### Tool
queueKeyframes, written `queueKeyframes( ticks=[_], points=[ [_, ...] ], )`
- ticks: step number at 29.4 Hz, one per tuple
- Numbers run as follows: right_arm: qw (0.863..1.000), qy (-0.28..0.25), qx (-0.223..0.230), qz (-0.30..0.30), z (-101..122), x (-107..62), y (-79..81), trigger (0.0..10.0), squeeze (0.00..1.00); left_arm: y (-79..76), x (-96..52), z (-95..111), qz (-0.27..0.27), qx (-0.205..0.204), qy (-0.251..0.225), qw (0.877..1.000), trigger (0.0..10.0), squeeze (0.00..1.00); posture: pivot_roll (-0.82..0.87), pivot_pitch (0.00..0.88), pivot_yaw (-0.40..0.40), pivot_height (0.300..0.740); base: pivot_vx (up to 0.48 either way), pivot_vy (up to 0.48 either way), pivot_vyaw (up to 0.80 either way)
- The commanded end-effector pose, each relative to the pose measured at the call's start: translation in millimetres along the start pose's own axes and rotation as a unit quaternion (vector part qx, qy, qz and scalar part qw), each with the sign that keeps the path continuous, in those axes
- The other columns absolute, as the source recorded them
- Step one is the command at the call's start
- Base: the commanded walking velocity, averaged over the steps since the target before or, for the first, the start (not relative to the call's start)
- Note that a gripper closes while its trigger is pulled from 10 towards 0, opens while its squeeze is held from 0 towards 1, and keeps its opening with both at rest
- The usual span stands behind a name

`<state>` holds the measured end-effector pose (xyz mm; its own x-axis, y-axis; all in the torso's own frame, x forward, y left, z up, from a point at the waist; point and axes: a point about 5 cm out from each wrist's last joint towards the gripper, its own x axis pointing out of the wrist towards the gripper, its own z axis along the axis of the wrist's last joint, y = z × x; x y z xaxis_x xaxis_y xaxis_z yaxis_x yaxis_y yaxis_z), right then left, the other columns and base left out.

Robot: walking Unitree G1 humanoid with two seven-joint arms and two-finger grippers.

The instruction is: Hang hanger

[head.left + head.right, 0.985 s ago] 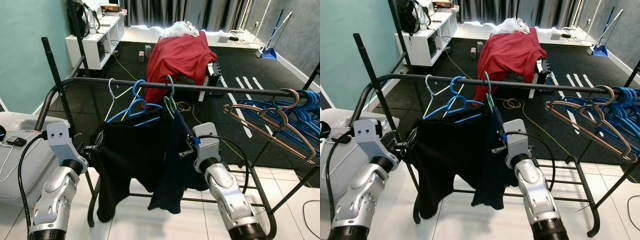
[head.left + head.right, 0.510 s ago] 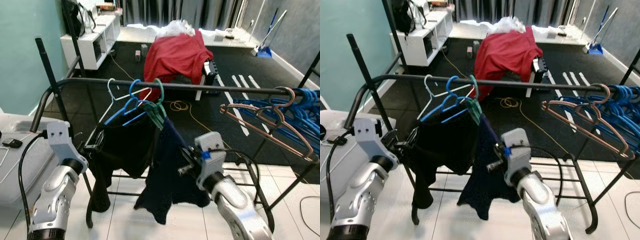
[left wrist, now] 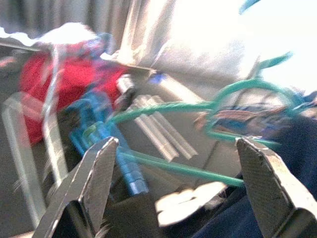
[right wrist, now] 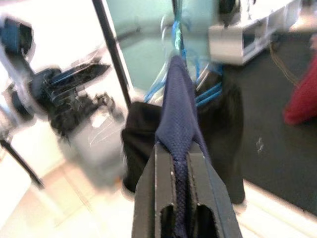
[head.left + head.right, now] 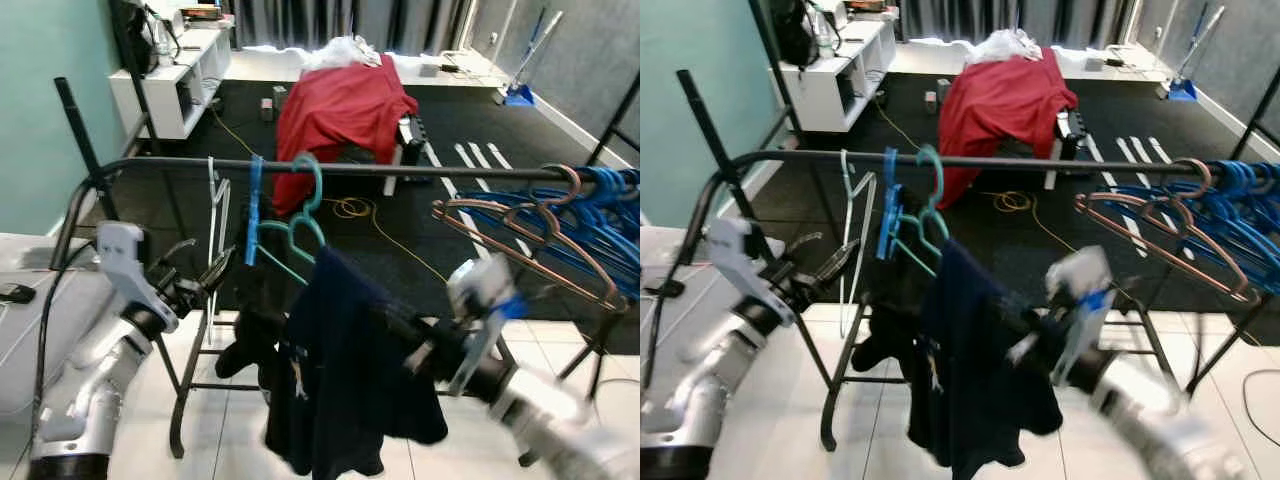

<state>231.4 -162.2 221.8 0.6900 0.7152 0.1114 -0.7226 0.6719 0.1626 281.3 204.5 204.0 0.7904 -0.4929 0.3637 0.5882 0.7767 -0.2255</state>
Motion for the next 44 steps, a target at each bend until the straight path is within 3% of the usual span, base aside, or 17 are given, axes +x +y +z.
queueKeyframes(
  ticks=[1,2,5,6,10,16,17,22,24,28,30,32,34,36,39,42,44],
  points=[
    [0.995,-0.077,0.004,0.057,28.5,-0.7,7.8,0.0,0.0,-5.2,-0.3,14.1,-0.049,-0.021,-0.017,0.998,10.0,0.0,-0.11,0.0,-0.021,0.74,0.0,0.0,0.0],
    [0.995,-0.077,0.004,0.057,28.5,-0.7,7.8,0.0,0.0,-5.2,-0.3,14.1,-0.049,-0.021,-0.017,0.998,10.0,0.0,-0.11,0.0,-0.021,0.74,0.0,0.0,0.0],
    [0.985,-0.089,0.015,0.146,43.0,-8.4,16.8,0.0,0.0,-21.1,1.6,37.4,-0.139,-0.041,-0.045,0.988,10.0,0.0,-0.1,0.0,-0.017,0.74,0.0,0.0,0.0],
    [0.979,-0.069,0.013,0.191,41.1,-14.8,22.4,0.0,0.0,-29.3,0.8,47.9,-0.179,-0.049,-0.058,0.981,10.0,0.0,-0.1,0.0,-0.014,0.74,0.0,0.0,0.0],
    [0.972,-0.027,0.015,0.233,34.7,-26.2,23.0,0.0,0.0,-36.8,-2.5,64.6,-0.222,-0.059,-0.083,0.97,10.0,0.0,-0.1,0.0,-0.014,0.74,0.0,0.0,0.0],
    [0.976,0.044,0.011,0.215,26.9,-35.7,13.5,0.0,0.0,-35.4,-8.3,69.0,-0.228,-0.058,-0.078,0.969,10.0,0.0,-0.09,0.0,-0.021,0.74,0.0,0.0,0.0],
    [0.974,0.098,0.005,0.203,16.0,-39.0,12.5,0.0,0.0,-36.0,-10.9,63.1,-0.229,-0.06,-0.06,0.97,10.0,0.0,-0.09,0.0,-0.021,0.74,0.0,0.0,0.0],
    [0.974,0.13,0.006,0.184,5.4,-40.7,11.0,0.0,0.0,-38.6,-12.0,55.4,-0.234,-0.064,-0.041,0.969,10.0,0.0,-0.09,0.0,-0.02,0.74,0.0,0.0,0.0],
    [0.969,0.195,-0.009,0.149,-9.4,-47.5,3.4,0.0,0.0,-41.8,-12.0,52.2,-0.242,-0.073,-0.03,0.967,10.0,0.0,-0.09,0.0,-0.021,0.74,0.0,0.0,0.0],
    [0.965,0.241,-0.037,0.101,-18.7,-55.3,-10.5,0.0,0.0,-43.0,-11.6,50.4,-0.246,-0.076,-0.023,0.966,10.0,0.0,-0.1,0.0,-0.02,0.74,0.0,0.0,0.0],
    [0.975,0.213,-0.066,0.02,-9.4,-56.7,-33.4,0.0,0.0,-43.8,-11.1,47.4,-0.25,-0.081,-0.015,0.965,10.0,0.0,-0.1,0.0,-0.017,0.74,0.0,0.0,0.0],
    [0.978,0.194,-0.073,-0.01,-4.1,-56.2,-41.2,0.0,0.0,-44.1,-11.0,46.3,-0.251,-0.083,-0.013,0.964,10.0,0.0,-0.1,0.0,-0.017,0.74,0.0,0.0,0.0],
    [0.991,0.095,-0.068,-0.07,15.7,-52.1,-55.0,0.0,0.0,-45.3,-10.8,41.0,-0.253,-0.086,-0.004,0.964,10.0,0.0,-0.11,0.0,-0.015,0.74,0.0,0.0,0.0],
    [0.992,0.06,-0.06,-0.088,21.6,-51.0,-58.5,0.0,0.0,-45.6,-10.8,39.2,-0.253,-0.086,-0.002,0.964,10.0,0.0,-0.11,0.0,-0.015,0.74,0.0,0.0,0.0],
    [0.989,0.026,-0.063,-0.133,26.6,-50.5,-66.9,0.0,0.0,-46.2,-10.4,37.7,-0.254,-0.087,0.0,0.963,10.0,0.0,-0.11,0.0,-0.015,0.74,0.0,0.0,0.0],
    [0.971,-0.011,-0.08,-0.226,28.4,-52.7,-83.4,0.0,0.0,-48.7,-8.9,35.8,-0.259,-0.091,0.0,0.962,10.0,0.0,-0.11,0.0,-0.014,0.74,0.0,0.0,0.0],
    [0.971,-0.011,-0.08,-0.226,28.4,-52.7,-83.4,0.0,0.0,-48.7,-8.9,35.8,-0.259,-0.091,0.0,0.962,10.0,0.0,-0.11,0.0,-0.014,0.74,0.0,0.0,0.0]
  ],
)
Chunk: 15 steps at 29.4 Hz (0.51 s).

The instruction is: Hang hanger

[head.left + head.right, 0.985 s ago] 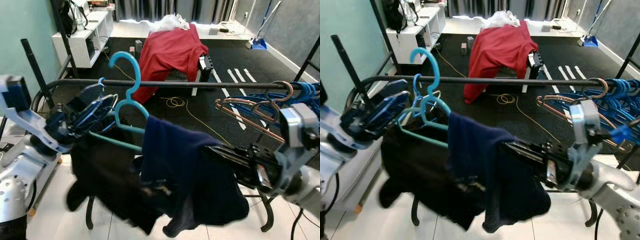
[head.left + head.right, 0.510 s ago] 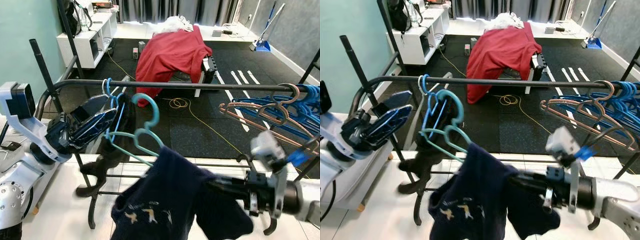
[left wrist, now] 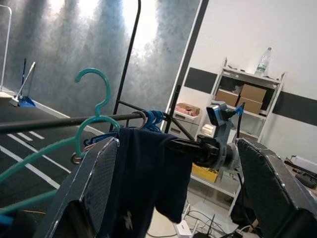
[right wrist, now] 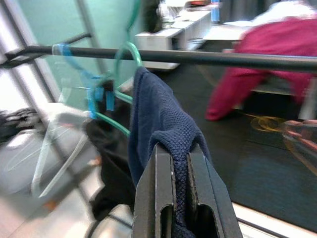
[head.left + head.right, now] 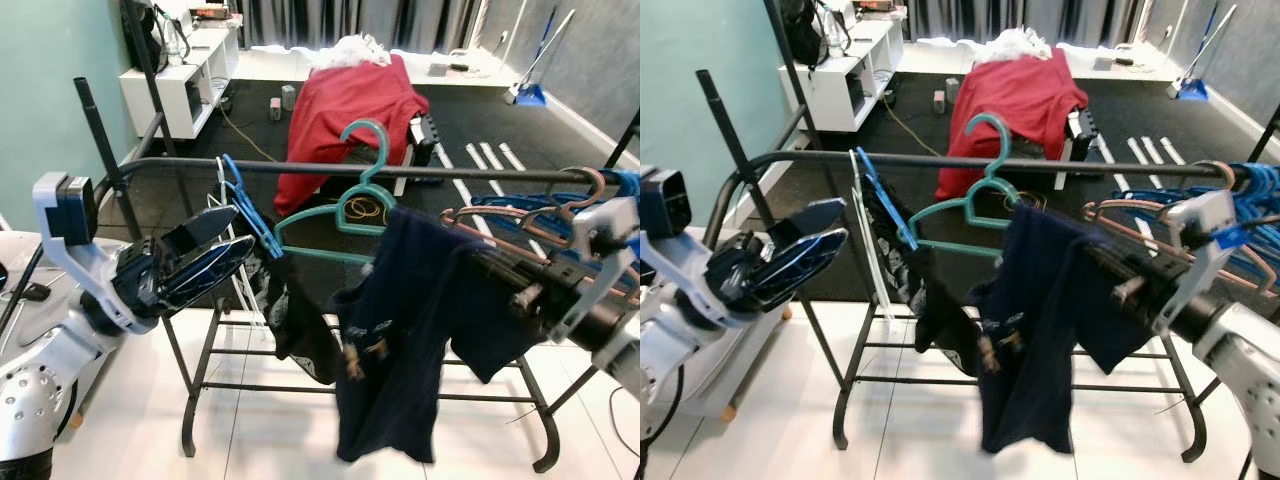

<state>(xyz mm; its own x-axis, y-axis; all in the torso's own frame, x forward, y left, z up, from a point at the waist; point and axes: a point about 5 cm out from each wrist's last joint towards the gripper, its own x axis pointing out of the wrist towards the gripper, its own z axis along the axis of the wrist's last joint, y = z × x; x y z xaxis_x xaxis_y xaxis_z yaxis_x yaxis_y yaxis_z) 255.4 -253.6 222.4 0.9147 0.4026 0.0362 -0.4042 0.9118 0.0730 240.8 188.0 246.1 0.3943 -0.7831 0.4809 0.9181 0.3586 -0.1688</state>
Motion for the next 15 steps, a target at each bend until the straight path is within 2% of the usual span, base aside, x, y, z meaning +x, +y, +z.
queueKeyframes(
  ticks=[1,2,3,4,5,6,7,9,11,12,15],
  points=[
    [0.999,-0.027,-0.016,-0.033,8.5,-1.9,-7.0,0.0,0.0,-1.9,0.8,-3.0,-0.006,-0.003,0.008,1.0,10.0,0.0,-0.11,0.0,-0.014,0.74,0.0,0.0,0.0],
    [0.997,-0.029,-0.028,-0.065,5.3,-0.8,-10.8,0.0,0.0,-2.4,1.8,-3.9,-0.007,-0.005,0.008,1.0,10.0,0.0,-0.11,0.0,-0.012,0.74,0.0,0.0,0.0],
    [0.997,-0.029,-0.028,-0.065,5.3,-0.8,-10.8,0.0,0.0,-2.4,1.8,-3.9,-0.007,-0.005,0.008,1.0,10.0,0.0,-0.11,0.0,-0.012,0.74,0.0,0.0,0.0],
    [0.996,-0.019,-0.057,-0.065,0.3,1.5,-6.6,0.0,0.0,-3.1,2.6,-4.7,-0.008,-0.007,0.009,1.0,10.0,0.0,-0.11,0.0,-0.01,0.74,0.0,0.0,0.0],
    [0.996,-0.019,-0.057,-0.065,0.3,1.5,-6.6,0.0,0.0,-3.1,2.6,-4.7,-0.008,-0.007,0.009,1.0,10.0,0.0,-0.11,0.0,-0.01,0.74,0.0,0.0,0.0],
    [0.997,-0.021,-0.062,-0.051,-0.6,4.5,0.5,0.0,0.0,-3.4,2.4,-6.7,-0.009,-0.01,0.011,1.0,10.0,0.0,-0.11,0.0,-0.012,0.74,0.0,0.0,0.0],
    [0.997,-0.021,-0.062,-0.051,-0.6,4.5,0.5,0.0,0.0,-3.4,2.4,-6.7,-0.009,-0.01,0.011,1.0,10.0,0.0,-0.11,0.0,-0.012,0.74,0.0,0.0,0.0],
    [0.998,-0.056,-0.02,-0.027,10.6,9.7,7.2,0.0,0.0,-4.5,3.5,-11.1,-0.01,-0.016,0.014,1.0,10.0,0.0,-0.11,0.0,-0.011,0.74,0.0,0.0,0.0],
    [0.998,-0.056,-0.021,-0.009,14.5,11.1,9.9,0.0,0.0,-5.3,4.5,-13.2,-0.012,-0.018,0.018,1.0,10.0,0.0,-0.11,0.003,-0.011,0.74,0.0,0.0,0.0],
    [0.998,-0.043,-0.036,0.014,14.5,11.8,14.1,0.0,0.0,-5.9,5.8,-14.7,-0.013,-0.018,0.02,1.0,10.0,0.0,-0.11,0.003,-0.012,0.74,0.0,0.0,0.0],
    [0.984,0.036,-0.168,0.051,-0.8,15.0,25.0,0.0,0.0,-7.0,9.2,-18.3,-0.015,-0.019,0.027,0.999,10.0,0.0,-0.11,0.006,-0.013,0.74,0.0,0.0,0.0]
  ],
)
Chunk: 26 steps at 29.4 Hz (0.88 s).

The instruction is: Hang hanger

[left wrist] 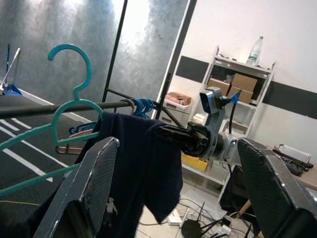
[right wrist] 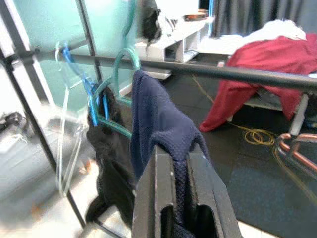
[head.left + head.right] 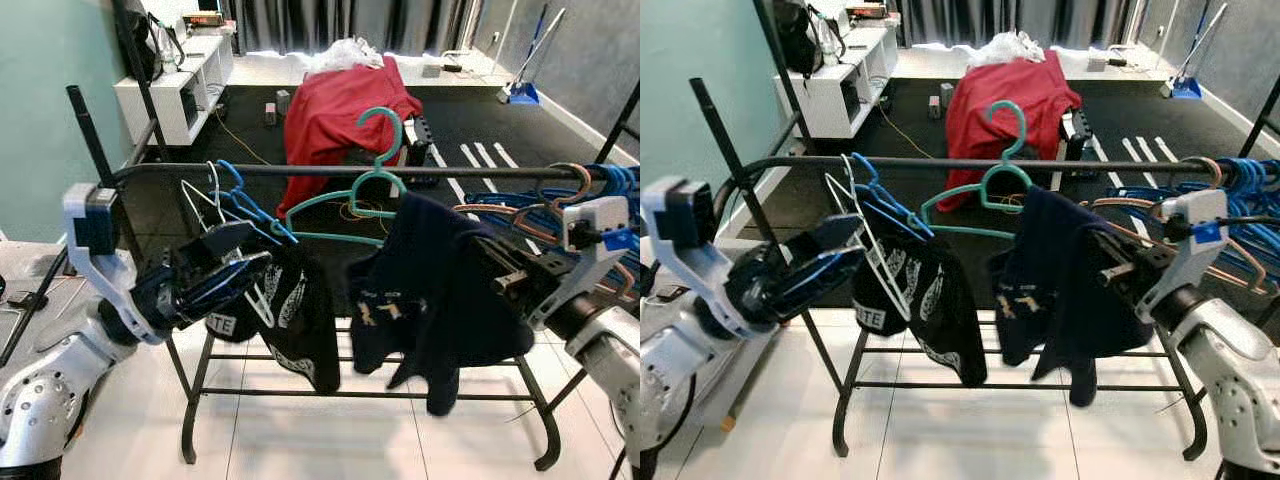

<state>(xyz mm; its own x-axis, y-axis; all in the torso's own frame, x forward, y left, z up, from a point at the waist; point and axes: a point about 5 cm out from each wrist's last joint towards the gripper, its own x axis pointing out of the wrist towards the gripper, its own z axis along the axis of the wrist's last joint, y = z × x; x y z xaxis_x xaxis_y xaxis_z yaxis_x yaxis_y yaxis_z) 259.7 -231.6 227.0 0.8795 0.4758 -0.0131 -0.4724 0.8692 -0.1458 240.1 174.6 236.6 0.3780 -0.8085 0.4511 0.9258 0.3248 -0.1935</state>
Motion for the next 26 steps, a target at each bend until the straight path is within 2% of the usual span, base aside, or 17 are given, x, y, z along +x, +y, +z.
queueKeyframes(
  ticks=[1,2,4,5,6,8,9,10,11,14,15,18,21,22,24,25,26],
  points=[
    [0.998,0.014,-0.06,0.01,-2.1,2.7,6.8,0.0,0.0,-2.9,3.8,-3.3,-0.006,0.0,0.008,1.0,10.0,0.0,-0.11,0.006,-0.013,0.74,0.0,0.0,0.0],
    [0.998,0.014,-0.06,0.01,-2.1,2.7,6.8,0.0,0.0,-2.9,3.8,-3.3,-0.006,0.0,0.008,1.0,10.0,0.0,-0.11,0.006,-0.013,0.74,0.0,0.0,0.0],
    [0.99,0.048,-0.133,0.021,-8.1,7.6,12.6,0.0,0.0,-4.1,5.7,-4.3,-0.008,-0.001,0.011,1.0,10.0,0.0,-0.11,0.009,-0.013,0.74,0.0,0.0,0.0],
    [0.981,0.067,-0.179,0.035,-11.6,10.3,16.2,0.0,0.0,-5.0,6.9,-4.5,-0.009,-0.001,0.012,1.0,10.0,0.0,-0.11,0.011,-0.013,0.74,0.0,0.0,0.0],
    [0.981,0.067,-0.179,0.035,-11.6,10.3,16.2,0.0,0.0,-5.0,6.9,-4.5,-0.009,-0.001,0.012,1.0,10.0,0.0,-0.11,0.011,-0.013,0.74,0.0,0.0,0.0],
    [0.962,0.089,-0.25,0.057,-14.1,15.0,20.0,0.0,0.0,-6.8,8.8,-5.2,-0.011,-0.002,0.014,1.0,10.0,0.0,-0.11,0.013,-0.013,0.74,0.0,0.0,0.0],
    [0.962,0.089,-0.25,0.057,-14.1,15.0,20.0,0.0,0.0,-6.8,8.8,-5.2,-0.011,-0.002,0.014,1.0,10.0,0.0,-0.11,0.013,-0.013,0.74,0.0,0.0,0.0],
    [0.954,0.094,-0.277,0.065,-14.0,16.9,20.9,0.0,0.0,-7.6,9.5,-5.6,-0.012,-0.002,0.014,1.0,10.0,0.0,-0.11,0.013,-0.016,0.74,0.0,0.0,0.0],
    [0.954,0.094,-0.277,0.065,-14.0,16.9,20.9,0.0,0.0,-7.6,9.5,-5.6,-0.012,-0.002,0.014,1.0,10.0,0.0,-0.11,0.013,-0.016,0.74,0.0,0.0,0.0],
    [0.925,0.118,-0.356,0.057,-13.1,23.2,14.4,0.0,0.0,-10.2,12.6,-7.8,-0.014,-0.003,0.014,1.0,10.0,0.0,-0.1,0.011,-0.024,0.74,0.0,0.0,0.0],
    [0.925,0.118,-0.356,0.057,-13.1,23.2,14.4,0.0,0.0,-10.2,12.6,-7.8,-0.014,-0.003,0.014,1.0,10.0,0.0,-0.1,0.011,-0.024,0.74,0.0,0.0,0.0],
    [0.907,0.122,-0.402,0.031,-9.4,28.7,7.7,0.0,0.0,-12.9,15.2,-9.7,-0.017,-0.004,0.012,1.0,10.0,0.0,-0.11,0.011,-0.025,0.74,0.0,0.0,0.0],
    [0.905,0.12,-0.407,0.03,-9.0,29.8,8.1,0.0,0.0,-13.2,15.5,-10.0,-0.017,-0.005,0.011,1.0,10.0,0.0,-0.11,0.011,-0.025,0.74,0.0,0.0,0.0],
    [0.908,0.114,-0.401,0.047,-12.1,31.2,13.7,0.0,0.0,-13.5,16.0,-10.3,-0.018,-0.006,0.011,1.0,10.0,0.0,-0.11,0.011,-0.025,0.74,0.0,0.0,0.0],
    [0.908,0.114,-0.401,0.047,-12.1,31.2,13.7,0.0,0.0,-13.5,16.0,-10.3,-0.018,-0.006,0.011,1.0,10.0,0.0,-0.11,0.011,-0.025,0.74,0.0,0.0,0.0],
    [0.921,0.102,-0.368,0.073,-16.0,32.7,23.8,0.0,0.0,-13.8,17.0,-10.5,-0.018,-0.007,0.011,1.0,10.0,0.0,-0.11,0.012,-0.024,0.74,0.0,0.0,0.0],
    [0.926,0.099,-0.349,0.104,-21.5,33.1,33.0,0.0,0.0,-14.3,18.6,-11.0,-0.02,-0.009,0.011,1.0,10.0,0.0,-0.11,0.013,-0.022,0.74,0.0,0.0,0.0]
  ],
)
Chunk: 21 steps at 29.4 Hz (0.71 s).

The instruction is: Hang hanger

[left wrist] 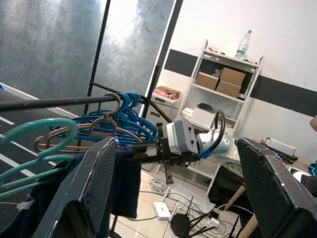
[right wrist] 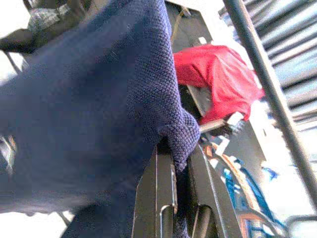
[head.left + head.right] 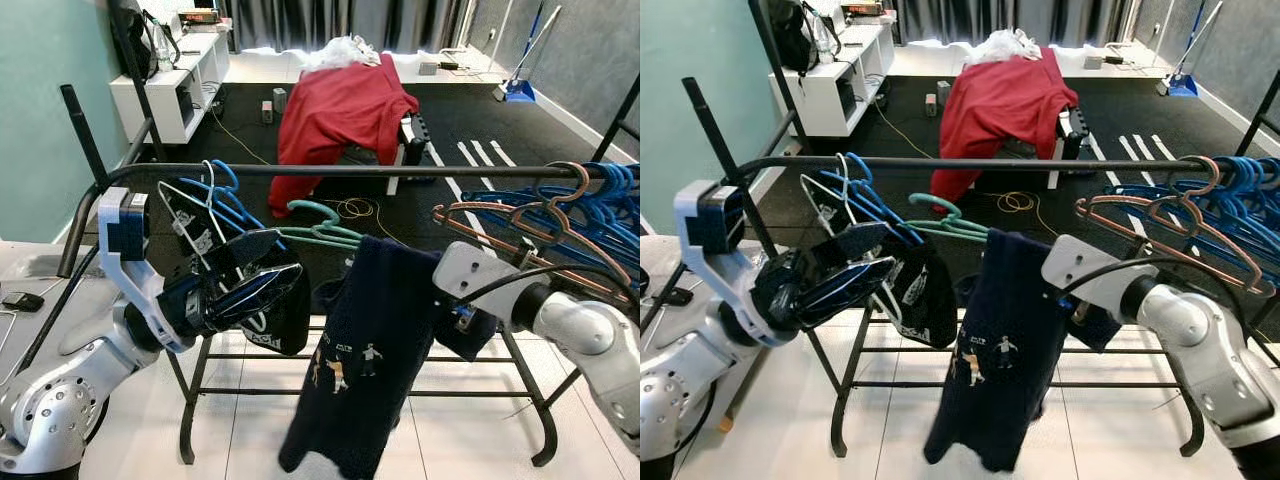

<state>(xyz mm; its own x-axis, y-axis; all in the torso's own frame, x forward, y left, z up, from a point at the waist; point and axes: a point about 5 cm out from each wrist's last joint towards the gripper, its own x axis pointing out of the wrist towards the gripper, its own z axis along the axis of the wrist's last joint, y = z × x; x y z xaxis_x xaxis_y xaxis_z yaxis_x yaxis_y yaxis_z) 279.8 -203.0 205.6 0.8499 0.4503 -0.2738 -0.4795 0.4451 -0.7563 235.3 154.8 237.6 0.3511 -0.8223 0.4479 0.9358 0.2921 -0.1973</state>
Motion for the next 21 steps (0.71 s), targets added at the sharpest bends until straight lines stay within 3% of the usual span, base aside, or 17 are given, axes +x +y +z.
queueKeyframes(
  ticks=[1,4,10,13,16,21],
  points=[
    [0.999,-0.033,0.012,0.034,8.1,2.6,12.2,0.0,0.0,-3.1,4.0,-2.2,-0.006,0.001,0.006,1.0,10.0,0.0,-0.11,0.013,-0.022,0.74,0.0,0.0,0.0],
    [0.996,-0.044,0.019,0.071,8.3,8.3,25.1,0.0,0.0,-4.7,7.2,-4.0,-0.011,-0.004,0.005,1.0,10.0,0.0,-0.1,0.012,-0.022,0.74,0.0,0.0,0.0],
    [0.997,-0.037,0.0,0.07,5.5,18.9,29.0,0.0,0.0,-6.2,8.9,-5.4,-0.014,-0.009,0.003,1.0,10.0,0.0,-0.1,0.013,-0.024,0.74,0.0,0.0,0.0],
    [0.998,0.006,-0.06,0.037,-8.3,36.8,25.8,0.0,0.0,-9.7,12.3,-9.7,-0.02,-0.018,0.001,1.0,10.0,0.0,-0.09,0.012,-0.025,0.74,0.0,0.0,0.0],
    [0.996,0.029,-0.086,0.02,-16.2,45.4,24.4,0.0,0.0,-10.6,13.3,-14.0,-0.018,-0.021,0.006,1.0,10.0,0.0,-0.09,0.012,-0.028,0.74,0.0,0.0,0.0],
    [0.994,0.05,-0.091,-0.015,-26.0,55.5,22.5,0.0,0.0,-6.9,9.7,-23.7,0.013,-0.016,0.021,1.0,10.0,0.0,-0.07,0.012,-0.04,0.74,0.0,0.0,0.0]
  ],
)
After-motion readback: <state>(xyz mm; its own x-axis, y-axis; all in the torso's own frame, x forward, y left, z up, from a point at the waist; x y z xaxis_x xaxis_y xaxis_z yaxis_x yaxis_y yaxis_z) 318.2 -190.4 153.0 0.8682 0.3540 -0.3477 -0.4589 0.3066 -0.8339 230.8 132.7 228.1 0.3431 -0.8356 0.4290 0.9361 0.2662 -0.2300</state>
